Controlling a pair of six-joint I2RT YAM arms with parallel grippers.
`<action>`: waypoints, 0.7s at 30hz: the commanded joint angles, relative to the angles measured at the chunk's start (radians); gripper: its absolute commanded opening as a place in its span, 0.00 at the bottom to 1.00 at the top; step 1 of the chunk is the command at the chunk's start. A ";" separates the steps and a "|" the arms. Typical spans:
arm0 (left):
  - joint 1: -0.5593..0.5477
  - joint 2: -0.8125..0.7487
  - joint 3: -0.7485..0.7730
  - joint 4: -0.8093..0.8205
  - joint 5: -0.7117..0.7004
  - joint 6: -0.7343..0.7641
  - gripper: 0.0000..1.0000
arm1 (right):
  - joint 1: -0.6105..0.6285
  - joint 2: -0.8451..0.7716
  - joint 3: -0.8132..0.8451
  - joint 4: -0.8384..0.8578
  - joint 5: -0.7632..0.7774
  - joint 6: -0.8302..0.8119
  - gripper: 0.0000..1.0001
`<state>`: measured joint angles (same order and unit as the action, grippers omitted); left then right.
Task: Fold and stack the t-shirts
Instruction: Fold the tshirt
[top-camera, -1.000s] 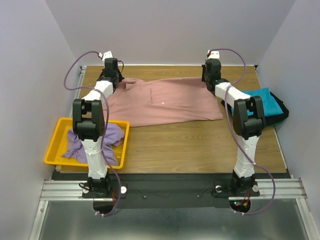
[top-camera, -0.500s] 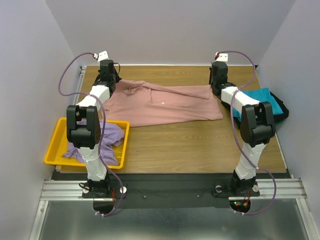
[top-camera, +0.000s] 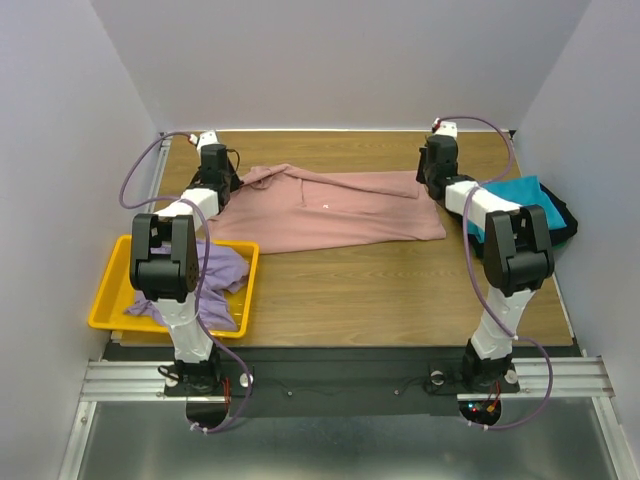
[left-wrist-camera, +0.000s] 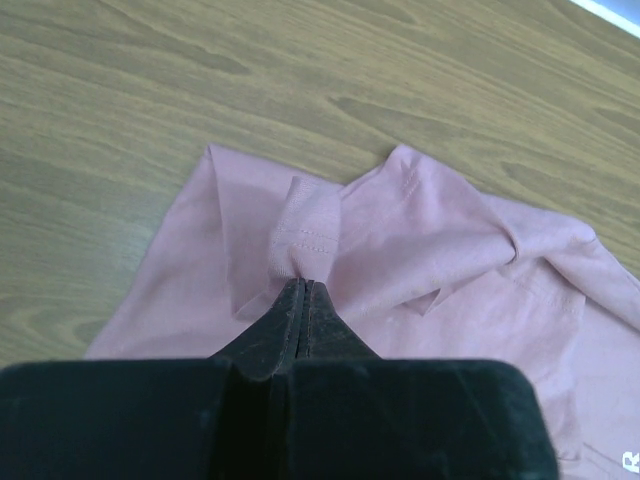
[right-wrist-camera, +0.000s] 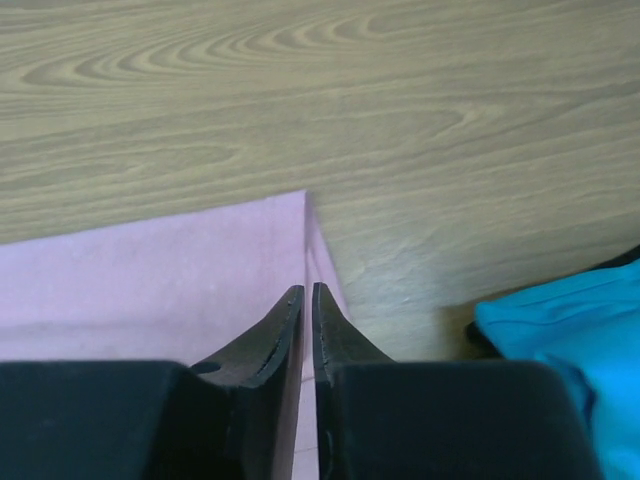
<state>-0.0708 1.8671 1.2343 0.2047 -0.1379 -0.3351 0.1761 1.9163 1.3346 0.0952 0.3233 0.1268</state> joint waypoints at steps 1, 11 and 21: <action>0.002 -0.051 -0.035 0.053 0.037 -0.024 0.00 | -0.006 -0.028 -0.002 0.018 -0.061 0.100 0.18; -0.001 -0.022 -0.081 0.091 0.100 -0.036 0.00 | -0.006 0.092 0.072 -0.072 -0.055 0.198 0.38; -0.003 -0.014 -0.107 0.102 0.100 -0.044 0.00 | -0.006 0.141 0.094 -0.124 -0.053 0.218 0.39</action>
<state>-0.0708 1.8690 1.1378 0.2638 -0.0494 -0.3698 0.1761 2.0628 1.3888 -0.0158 0.2619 0.3225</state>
